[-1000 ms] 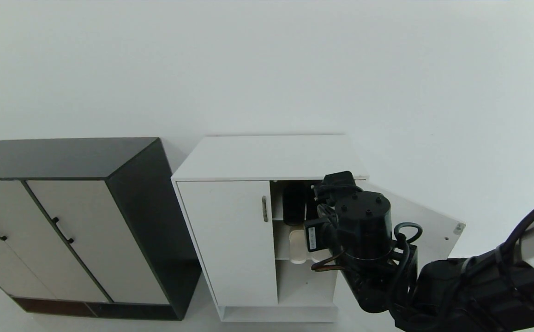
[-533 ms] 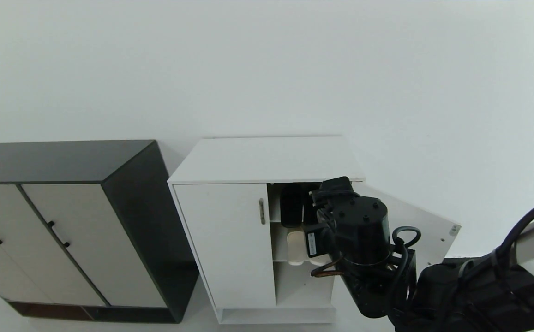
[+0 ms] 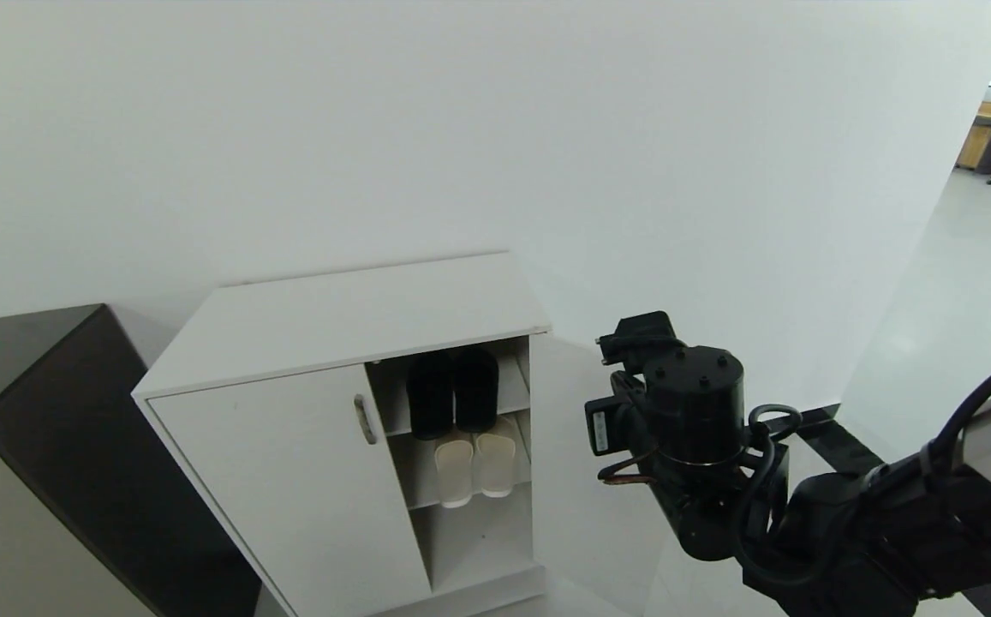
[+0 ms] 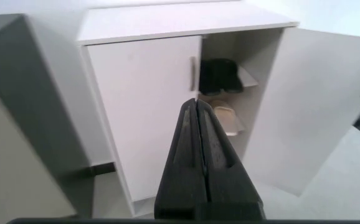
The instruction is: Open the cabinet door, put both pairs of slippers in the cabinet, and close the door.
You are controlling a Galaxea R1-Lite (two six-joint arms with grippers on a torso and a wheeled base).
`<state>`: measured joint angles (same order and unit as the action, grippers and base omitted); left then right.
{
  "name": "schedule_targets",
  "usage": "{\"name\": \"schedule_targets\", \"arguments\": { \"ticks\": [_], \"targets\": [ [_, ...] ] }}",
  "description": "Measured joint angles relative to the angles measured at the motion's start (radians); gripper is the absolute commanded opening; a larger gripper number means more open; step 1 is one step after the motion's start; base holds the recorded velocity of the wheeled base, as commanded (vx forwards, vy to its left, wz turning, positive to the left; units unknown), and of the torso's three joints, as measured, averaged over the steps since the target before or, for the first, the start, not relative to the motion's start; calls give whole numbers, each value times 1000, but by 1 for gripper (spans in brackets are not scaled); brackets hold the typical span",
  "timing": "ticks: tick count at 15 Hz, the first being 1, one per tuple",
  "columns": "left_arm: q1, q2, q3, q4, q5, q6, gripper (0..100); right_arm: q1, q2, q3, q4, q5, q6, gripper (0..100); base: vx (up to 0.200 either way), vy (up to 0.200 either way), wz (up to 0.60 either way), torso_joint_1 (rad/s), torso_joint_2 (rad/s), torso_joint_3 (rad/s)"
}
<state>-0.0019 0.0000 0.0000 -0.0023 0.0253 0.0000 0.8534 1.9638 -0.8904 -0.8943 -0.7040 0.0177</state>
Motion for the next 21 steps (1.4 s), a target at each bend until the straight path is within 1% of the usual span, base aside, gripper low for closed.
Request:
{"name": "schedule_targets", "arguments": {
  "ticks": [2, 4, 6, 8, 10, 14, 17, 20, 21],
  "targets": [
    [-1, 0, 0, 0, 1, 0, 0, -29, 0, -14, 0, 1, -4, 0, 0, 0, 0, 0, 0, 0],
    [0, 0, 0, 0, 0, 0, 0, -81, -2, -47, 7, 1, -1, 0, 0, 0, 0, 0, 0, 0],
    [-1, 0, 0, 0, 0, 0, 0, -129, -8, -80, 55, 2, 3, 0, 0, 0, 0, 0, 0, 0],
    [-1, 0, 0, 0, 0, 0, 0, -159, -14, -112, 79, 4, 12, 0, -200, 0, 0, 0, 2, 2],
    [-1, 0, 0, 0, 0, 0, 0, -174, -21, -127, 112, 4, 23, 0, -200, 0, 0, 10, 5, -5],
    [-1, 0, 0, 0, 0, 0, 0, -171, -23, -132, 114, 7, 33, 0, -200, 0, 0, -7, 0, 2],
    [0, 0, 0, 0, -1, 1, 0, -172, -15, -156, 127, 25, 33, 0, 0, 0, 0, 0, 0, 0],
    [-2, 0, 0, 0, -1, 2, 0, -229, 11, -256, 232, 110, 46, 0, 0, 0, 0, 0, 0, 0],
    [-1, 0, 0, 0, -1, 2, 0, -246, 23, -283, 259, 122, 55, 0, 0, 0, 0, 0, 0, 0]
  ]
}}
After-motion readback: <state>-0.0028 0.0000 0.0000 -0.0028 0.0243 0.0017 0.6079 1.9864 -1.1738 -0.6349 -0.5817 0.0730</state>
